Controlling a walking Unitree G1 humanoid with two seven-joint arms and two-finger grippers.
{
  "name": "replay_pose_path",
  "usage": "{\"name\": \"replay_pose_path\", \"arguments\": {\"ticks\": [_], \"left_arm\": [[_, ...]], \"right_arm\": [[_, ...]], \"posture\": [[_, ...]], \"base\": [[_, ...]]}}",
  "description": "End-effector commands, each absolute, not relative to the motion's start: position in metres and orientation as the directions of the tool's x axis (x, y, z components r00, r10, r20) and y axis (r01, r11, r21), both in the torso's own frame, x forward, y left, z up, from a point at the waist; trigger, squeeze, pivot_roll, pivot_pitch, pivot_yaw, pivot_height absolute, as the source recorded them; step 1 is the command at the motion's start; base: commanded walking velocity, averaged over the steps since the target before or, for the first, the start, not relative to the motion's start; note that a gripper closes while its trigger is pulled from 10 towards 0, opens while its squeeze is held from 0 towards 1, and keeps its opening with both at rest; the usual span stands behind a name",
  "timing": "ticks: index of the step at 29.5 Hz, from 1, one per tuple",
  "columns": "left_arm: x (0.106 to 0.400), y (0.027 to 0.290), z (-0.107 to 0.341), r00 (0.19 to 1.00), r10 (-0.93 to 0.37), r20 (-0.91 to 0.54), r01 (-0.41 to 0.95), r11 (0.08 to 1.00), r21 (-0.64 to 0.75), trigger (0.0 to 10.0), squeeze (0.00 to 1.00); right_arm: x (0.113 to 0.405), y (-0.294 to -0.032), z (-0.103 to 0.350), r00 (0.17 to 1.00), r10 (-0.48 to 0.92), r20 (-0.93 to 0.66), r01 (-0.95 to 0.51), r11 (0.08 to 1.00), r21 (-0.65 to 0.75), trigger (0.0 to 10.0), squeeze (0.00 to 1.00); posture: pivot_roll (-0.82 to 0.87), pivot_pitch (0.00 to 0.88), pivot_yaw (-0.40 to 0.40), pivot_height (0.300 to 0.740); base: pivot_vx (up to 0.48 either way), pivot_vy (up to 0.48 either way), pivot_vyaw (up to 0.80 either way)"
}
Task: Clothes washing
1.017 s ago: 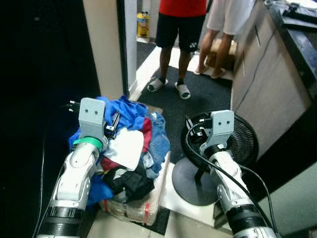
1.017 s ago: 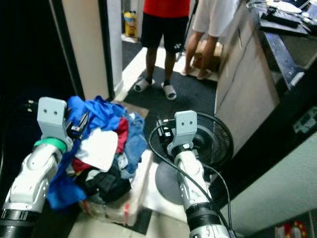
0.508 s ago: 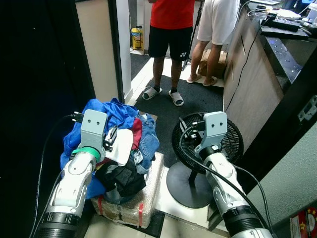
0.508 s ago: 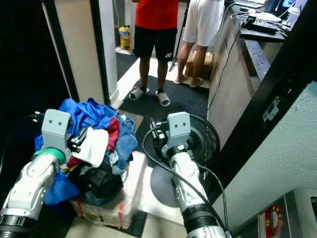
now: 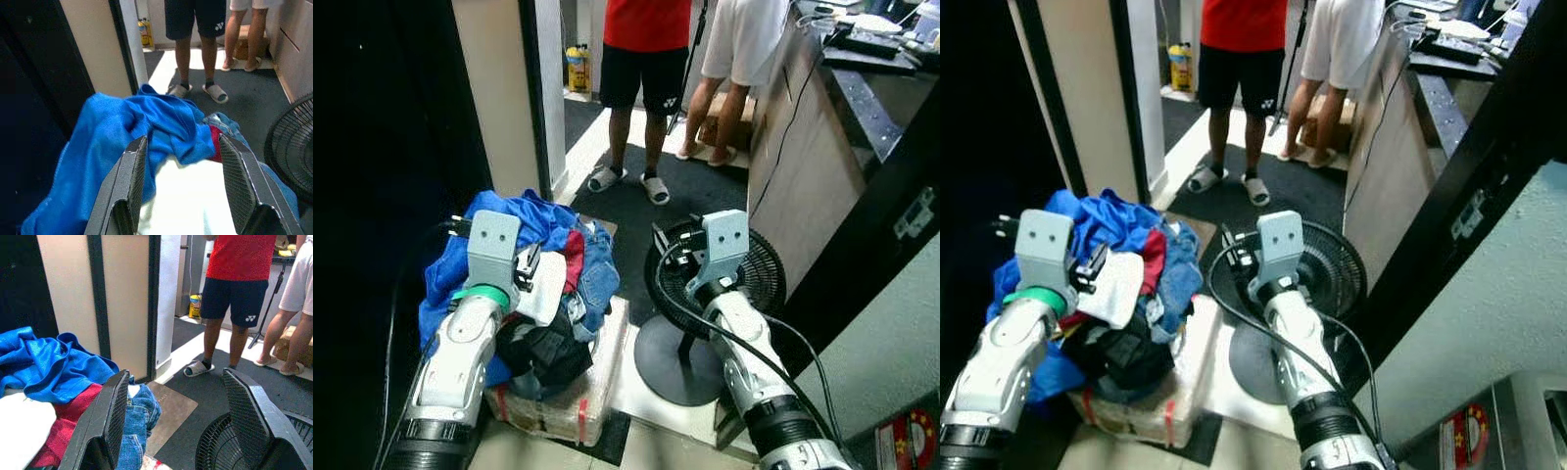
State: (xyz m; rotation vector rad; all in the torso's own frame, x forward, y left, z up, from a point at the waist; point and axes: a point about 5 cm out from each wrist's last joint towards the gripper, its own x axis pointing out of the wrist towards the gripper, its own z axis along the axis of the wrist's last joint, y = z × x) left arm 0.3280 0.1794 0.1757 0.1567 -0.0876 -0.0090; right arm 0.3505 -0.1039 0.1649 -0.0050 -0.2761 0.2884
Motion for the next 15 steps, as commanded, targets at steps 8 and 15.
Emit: {"name": "replay_pose_path", "arguments": {"ticks": [8, 15], "left_arm": [[0.3295, 0.1746, 0.1787, 0.994, -0.033, 0.102, 0.017, 0.989, 0.147, 10.0, 0.00], [0.3303, 0.1728, 0.1793, 0.994, -0.041, 0.102, 0.026, 0.989, 0.147, 10.0, 0.00]], "right_arm": [[0.3512, -0.1118, 0.1658, 0.932, 0.241, 0.271, -0.240, 0.970, -0.035, 10.0, 0.00], [0.3499, -0.1115, 0.1650, 0.931, 0.244, 0.273, -0.244, 0.969, -0.034, 10.0, 0.00]], "posture": [[0.10, 0.056, -0.018, 0.740], [0.10, 0.057, -0.014, 0.740]], "base": [[0.000, 0.000, 0.60], [0.000, 0.000, 0.80]]}}
